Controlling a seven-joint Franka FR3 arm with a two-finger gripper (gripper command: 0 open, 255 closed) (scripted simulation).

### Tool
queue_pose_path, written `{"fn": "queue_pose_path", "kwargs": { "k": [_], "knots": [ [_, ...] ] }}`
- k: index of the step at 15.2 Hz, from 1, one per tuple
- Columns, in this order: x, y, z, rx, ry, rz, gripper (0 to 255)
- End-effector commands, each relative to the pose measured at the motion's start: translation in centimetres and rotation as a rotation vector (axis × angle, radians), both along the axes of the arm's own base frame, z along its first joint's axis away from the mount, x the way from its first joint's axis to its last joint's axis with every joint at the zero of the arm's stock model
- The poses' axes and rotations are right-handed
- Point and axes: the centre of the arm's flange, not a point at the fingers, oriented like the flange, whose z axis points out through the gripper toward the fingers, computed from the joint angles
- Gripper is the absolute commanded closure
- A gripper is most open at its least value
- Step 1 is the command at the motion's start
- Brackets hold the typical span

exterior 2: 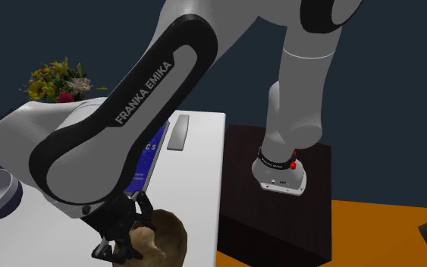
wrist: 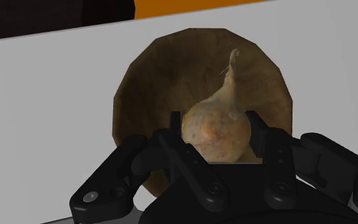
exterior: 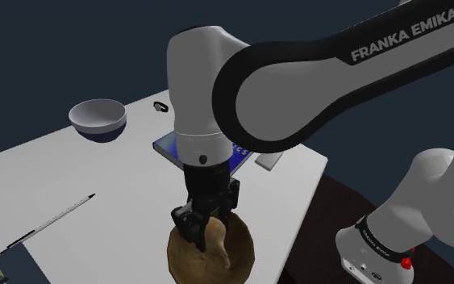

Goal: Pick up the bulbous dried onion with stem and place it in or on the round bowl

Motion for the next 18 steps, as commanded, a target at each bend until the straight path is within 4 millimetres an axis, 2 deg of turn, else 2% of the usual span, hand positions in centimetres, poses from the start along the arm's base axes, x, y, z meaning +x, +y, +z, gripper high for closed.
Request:
{"fn": "queue_pose_path", "kwargs": {
  "k": [1,9,10,15,18],
  "knots": [
    [0.0,0.0,-1.3,0.000,0.000,0.000,255],
    [0.0,0.0,-1.3,0.000,0.000,0.000,255],
    [0.0,0.0,-1.3,0.000,0.000,0.000,0],
    [0.0,0.0,-1.3,0.000,0.000,0.000,0],
    [1.6,-0.3,2.3,0.000,0.000,0.000,0]
  ]
}}
